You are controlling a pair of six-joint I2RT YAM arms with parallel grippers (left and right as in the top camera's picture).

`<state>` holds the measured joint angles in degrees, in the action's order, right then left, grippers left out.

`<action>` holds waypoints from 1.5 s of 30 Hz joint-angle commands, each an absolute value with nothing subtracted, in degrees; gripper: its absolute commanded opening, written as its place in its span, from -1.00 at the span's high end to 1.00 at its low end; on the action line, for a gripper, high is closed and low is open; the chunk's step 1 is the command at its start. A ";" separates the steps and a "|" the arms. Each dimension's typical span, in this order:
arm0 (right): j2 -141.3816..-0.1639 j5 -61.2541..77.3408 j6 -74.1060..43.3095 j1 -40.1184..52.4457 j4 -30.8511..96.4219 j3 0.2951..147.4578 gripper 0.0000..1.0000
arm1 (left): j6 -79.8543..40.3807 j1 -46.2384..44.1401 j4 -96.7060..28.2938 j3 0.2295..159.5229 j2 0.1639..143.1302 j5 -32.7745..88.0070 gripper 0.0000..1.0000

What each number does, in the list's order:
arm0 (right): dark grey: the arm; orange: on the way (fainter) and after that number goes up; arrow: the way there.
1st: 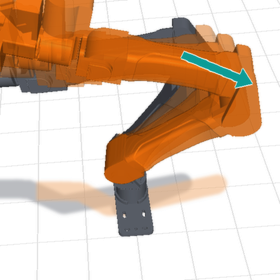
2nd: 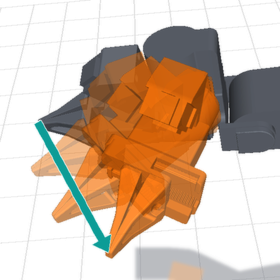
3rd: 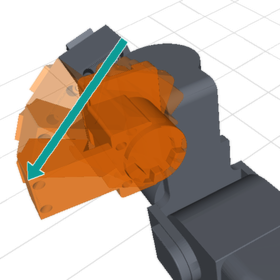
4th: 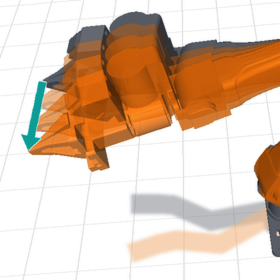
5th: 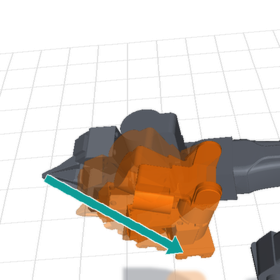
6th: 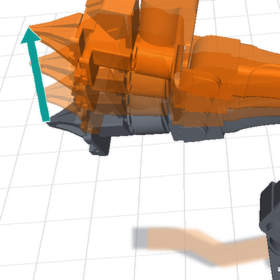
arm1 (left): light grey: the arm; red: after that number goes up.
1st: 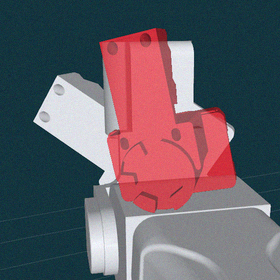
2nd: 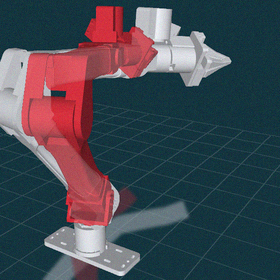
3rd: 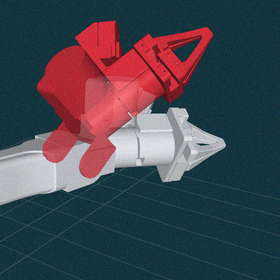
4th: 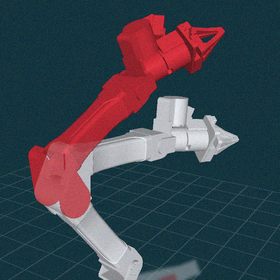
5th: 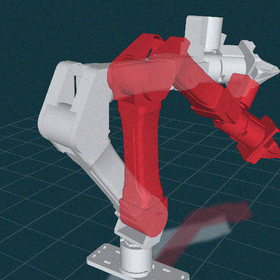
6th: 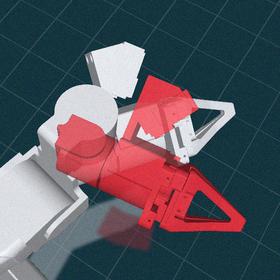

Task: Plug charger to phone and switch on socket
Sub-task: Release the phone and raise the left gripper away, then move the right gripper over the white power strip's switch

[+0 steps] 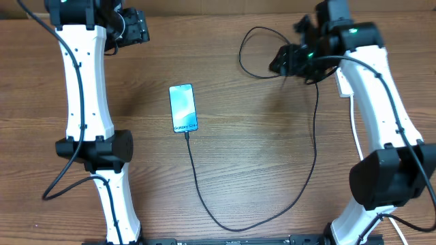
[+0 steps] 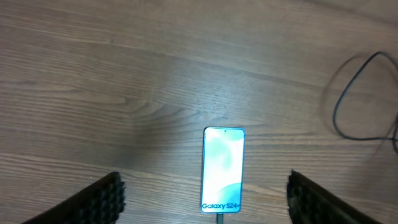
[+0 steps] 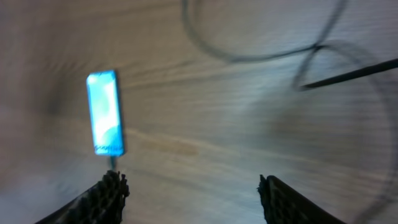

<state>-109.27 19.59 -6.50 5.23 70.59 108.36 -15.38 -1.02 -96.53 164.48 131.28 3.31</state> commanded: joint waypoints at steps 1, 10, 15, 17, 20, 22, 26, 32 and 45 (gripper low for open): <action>-107.90 13.98 -9.23 0.12 71.26 110.13 -0.44 | -16.99 -0.43 -96.79 166.06 126.80 2.35 -0.80; -108.09 13.04 -11.40 -12.01 69.32 110.10 -0.74 | -16.73 -0.38 -96.79 165.84 125.93 2.31 -1.00; -108.47 11.11 -12.53 -16.10 67.33 109.89 -1.00 | -16.75 -0.40 -96.79 165.84 125.93 2.35 -0.99; -108.86 9.28 -13.78 -17.21 66.65 109.89 -1.00 | -16.75 -0.56 -96.79 165.84 125.93 2.35 -0.99; -110.06 7.38 -13.72 -18.28 65.17 109.89 -1.00 | -16.75 -0.56 -96.79 165.84 125.93 2.35 -0.99; -111.42 7.29 -13.69 -18.96 63.90 109.89 -1.00 | -16.75 -0.56 -96.79 165.84 125.93 2.35 -0.99; -114.48 6.87 -13.82 -20.58 62.52 109.89 -0.99 | -16.75 -0.45 -96.79 165.84 125.93 2.35 -0.99; -117.43 4.43 -19.59 -22.35 59.33 109.86 -1.00 | -16.75 -0.45 -96.79 165.84 125.93 2.35 -0.99; -126.67 0.93 -19.55 -22.35 53.21 109.84 -1.00 | -16.75 -0.45 -96.79 165.84 125.93 2.35 -0.99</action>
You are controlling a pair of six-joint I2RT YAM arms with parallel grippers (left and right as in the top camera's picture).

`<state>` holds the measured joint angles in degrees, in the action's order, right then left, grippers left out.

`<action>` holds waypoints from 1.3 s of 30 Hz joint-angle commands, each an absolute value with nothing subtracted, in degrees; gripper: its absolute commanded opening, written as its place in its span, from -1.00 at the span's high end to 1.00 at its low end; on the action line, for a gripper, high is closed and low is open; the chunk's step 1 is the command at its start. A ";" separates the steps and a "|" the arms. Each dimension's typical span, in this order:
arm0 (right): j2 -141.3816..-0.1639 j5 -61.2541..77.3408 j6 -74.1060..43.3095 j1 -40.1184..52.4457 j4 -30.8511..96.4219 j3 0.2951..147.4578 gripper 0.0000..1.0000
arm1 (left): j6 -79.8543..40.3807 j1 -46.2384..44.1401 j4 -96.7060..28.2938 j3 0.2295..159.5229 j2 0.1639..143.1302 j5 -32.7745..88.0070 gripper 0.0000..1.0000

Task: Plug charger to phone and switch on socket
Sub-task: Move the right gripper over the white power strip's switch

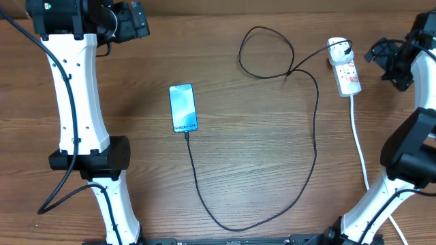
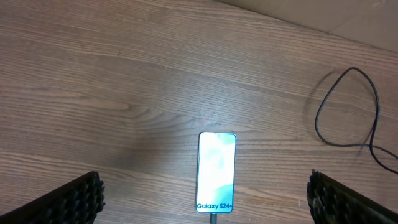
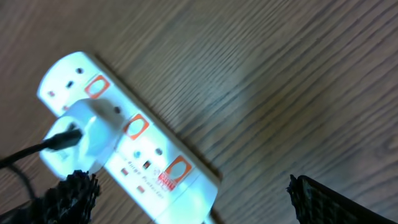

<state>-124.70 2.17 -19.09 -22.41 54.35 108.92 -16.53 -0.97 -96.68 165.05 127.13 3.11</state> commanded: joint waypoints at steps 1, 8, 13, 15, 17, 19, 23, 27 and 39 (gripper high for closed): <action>-127.28 0.91 -19.53 -22.26 52.86 109.84 -1.00 | -16.75 -0.45 -96.79 165.84 125.93 2.35 -0.99; -130.56 0.93 -18.76 -21.56 50.13 109.84 -1.00 | -16.75 -0.45 -96.79 165.84 125.93 2.35 -0.99; -131.83 0.93 -14.79 -20.73 48.51 109.84 -0.99 | -16.75 -0.45 -96.79 165.84 125.93 2.35 -0.99; -132.03 0.91 -13.85 -20.36 47.86 109.80 -1.00 | -16.75 -0.45 -96.79 165.84 125.93 2.35 -0.99; -132.03 0.80 -12.99 -19.97 47.22 109.71 -1.00 | -16.75 -0.45 -96.79 165.84 125.93 2.35 -0.99; -132.03 -0.25 -13.02 -19.64 46.87 109.71 -1.00 | -16.75 -0.45 -96.79 165.84 125.93 2.35 -0.99; -132.03 -1.72 -13.04 -19.44 46.50 109.19 -1.00 | -16.75 -0.45 -96.79 165.84 125.93 2.35 -0.99; -132.03 -3.03 -13.47 -19.44 45.39 107.70 -1.00 | -16.75 -0.45 -96.79 165.84 125.93 2.35 -0.99; -132.05 -4.01 -13.45 -19.44 44.12 107.09 -1.00 | -16.75 -0.45 -96.79 165.84 125.93 2.35 -0.99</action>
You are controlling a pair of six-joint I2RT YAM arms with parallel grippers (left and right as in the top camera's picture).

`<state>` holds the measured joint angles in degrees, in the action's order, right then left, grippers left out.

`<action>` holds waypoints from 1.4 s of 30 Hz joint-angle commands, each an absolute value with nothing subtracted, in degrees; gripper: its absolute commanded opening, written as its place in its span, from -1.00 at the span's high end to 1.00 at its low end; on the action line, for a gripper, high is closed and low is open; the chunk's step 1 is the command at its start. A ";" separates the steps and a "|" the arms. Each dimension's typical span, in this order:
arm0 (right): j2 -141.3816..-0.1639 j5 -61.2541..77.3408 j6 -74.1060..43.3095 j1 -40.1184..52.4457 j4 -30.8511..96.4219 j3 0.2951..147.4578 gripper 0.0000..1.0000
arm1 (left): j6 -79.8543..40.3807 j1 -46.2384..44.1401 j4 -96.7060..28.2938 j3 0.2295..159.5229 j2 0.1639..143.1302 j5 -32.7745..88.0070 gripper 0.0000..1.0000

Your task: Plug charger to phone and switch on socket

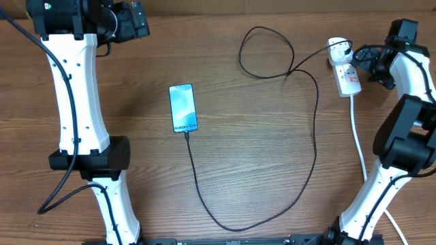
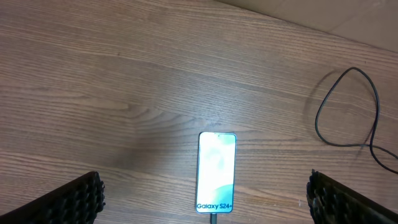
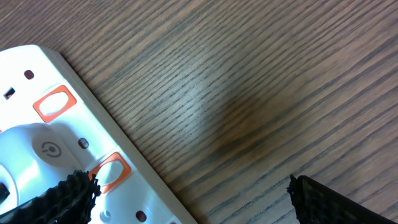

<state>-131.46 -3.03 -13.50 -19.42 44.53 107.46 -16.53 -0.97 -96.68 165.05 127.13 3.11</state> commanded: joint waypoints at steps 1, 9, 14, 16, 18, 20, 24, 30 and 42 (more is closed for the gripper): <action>-132.05 -4.01 -13.45 -19.44 44.05 107.09 -1.00 | -16.75 -0.45 -96.79 165.84 125.93 2.35 -0.99; -132.05 -3.99 -13.47 -19.44 43.72 107.09 -0.99 | -16.75 -0.45 -96.79 165.84 125.93 2.35 -0.99; -132.14 -3.99 -13.47 -19.44 43.72 107.09 -1.00 | -16.75 -0.45 -96.79 165.84 125.93 2.35 -0.99; -132.25 -3.97 -13.47 -19.44 43.75 107.09 -1.00 | -16.75 -0.45 -96.79 165.84 125.93 2.35 -1.00; -132.51 -3.81 -13.47 -19.44 43.75 107.09 -1.00 | -16.75 -0.45 -96.79 165.84 125.93 2.35 -0.99; -132.81 -3.81 -13.47 -19.44 43.81 107.09 -1.00 | -16.75 -0.45 -96.79 165.84 125.93 2.35 -0.99; -133.14 -3.77 -13.50 -19.44 43.81 107.09 -1.00 | -16.75 -0.45 -96.79 165.84 125.93 2.35 -0.99; -133.27 -3.77 -13.50 -19.44 43.94 107.09 -1.00 | -16.75 -0.45 -96.79 165.84 125.93 2.35 -0.99; -134.67 -1.21 -13.47 -19.40 43.79 107.09 -1.00 | -16.75 -0.45 -96.79 165.84 125.93 2.35 -0.99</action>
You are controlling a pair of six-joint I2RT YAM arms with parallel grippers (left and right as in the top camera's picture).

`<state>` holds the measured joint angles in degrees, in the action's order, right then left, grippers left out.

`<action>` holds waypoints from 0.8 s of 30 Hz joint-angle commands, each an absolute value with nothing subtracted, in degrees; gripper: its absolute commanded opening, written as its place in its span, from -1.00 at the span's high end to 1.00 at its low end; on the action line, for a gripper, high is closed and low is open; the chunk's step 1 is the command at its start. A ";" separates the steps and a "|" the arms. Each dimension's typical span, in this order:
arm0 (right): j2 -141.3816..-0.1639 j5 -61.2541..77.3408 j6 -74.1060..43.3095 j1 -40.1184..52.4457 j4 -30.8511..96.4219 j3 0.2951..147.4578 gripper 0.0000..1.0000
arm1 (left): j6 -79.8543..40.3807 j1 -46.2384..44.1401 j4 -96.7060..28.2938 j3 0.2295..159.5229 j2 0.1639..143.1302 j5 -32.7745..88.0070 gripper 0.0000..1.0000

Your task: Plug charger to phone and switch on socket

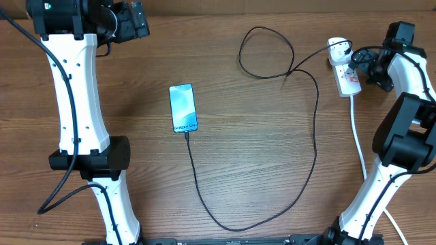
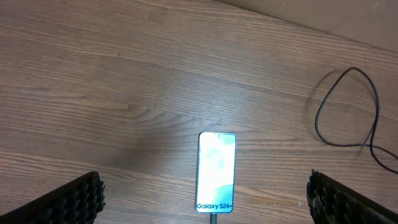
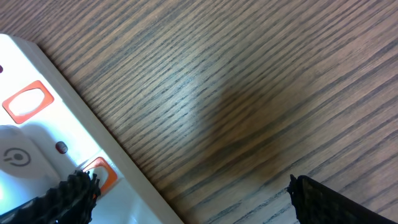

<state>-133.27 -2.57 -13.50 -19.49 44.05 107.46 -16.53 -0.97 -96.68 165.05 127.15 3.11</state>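
Note:
The phone (image 1: 182,107) lies face up with its screen lit, and the black charger cable (image 1: 315,136) is plugged into its near end. That cable runs round to a white plug (image 1: 337,46) seated in the white socket strip (image 1: 347,76) at the back right. My right gripper (image 1: 366,67) is open, low beside the strip's right edge. In the right wrist view its left fingertip (image 3: 71,196) sits at an orange switch (image 3: 99,174). My left gripper (image 1: 134,22) hangs open at the back left, with the phone (image 2: 216,171) between its fingers below.
The cable forms a loop (image 1: 266,51) at the back centre and a long bend (image 1: 231,224) toward the front edge. The strip's white lead (image 1: 360,146) runs down the right side past the right arm's base. A second orange switch (image 3: 25,101) shows on the strip.
My right gripper has shifted slightly nearer the strip, so its left fingertip now meets the orange switch. The left arm, the phone and the cable have not moved.
First my right gripper was above the cable loop at the back centre. Then it stood at the far right past the strip, and the left gripper had drawn back. Later the right gripper was at the strip's right edge, and now it is lower on the switch.

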 commanded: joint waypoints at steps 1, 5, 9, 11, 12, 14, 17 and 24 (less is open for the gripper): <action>-134.76 -1.23 -13.45 -19.38 43.79 107.09 -1.00 | -16.75 -0.45 -96.79 165.84 125.93 2.35 -0.99; -134.87 -1.21 -13.45 -19.27 43.77 107.09 -1.00 | -16.75 -0.45 -96.79 165.84 125.93 2.35 -0.99; -134.87 -1.21 -13.45 -19.18 43.68 107.09 -1.00 | -16.75 -0.45 -96.79 165.84 125.93 2.35 -0.99; -134.87 -1.21 -13.45 -19.18 43.48 107.09 -1.00 | -16.75 -0.45 -96.79 165.84 125.93 2.35 -1.00; -134.87 -1.21 -13.45 -19.18 43.22 107.09 -1.00 | -16.75 -0.45 -96.79 165.84 125.93 2.35 -0.99; -134.87 -1.17 -13.47 -19.18 42.87 107.09 -1.00 | -16.75 -0.45 -96.79 165.84 125.93 2.35 -0.99; -134.87 -0.25 -13.45 -19.18 42.59 107.09 -1.00 | -16.75 -0.45 -96.79 165.84 125.93 2.35 -0.99; -134.87 2.28 -13.47 -19.18 42.50 107.09 -1.00 | -16.75 -0.45 -96.79 165.84 125.93 2.35 -1.00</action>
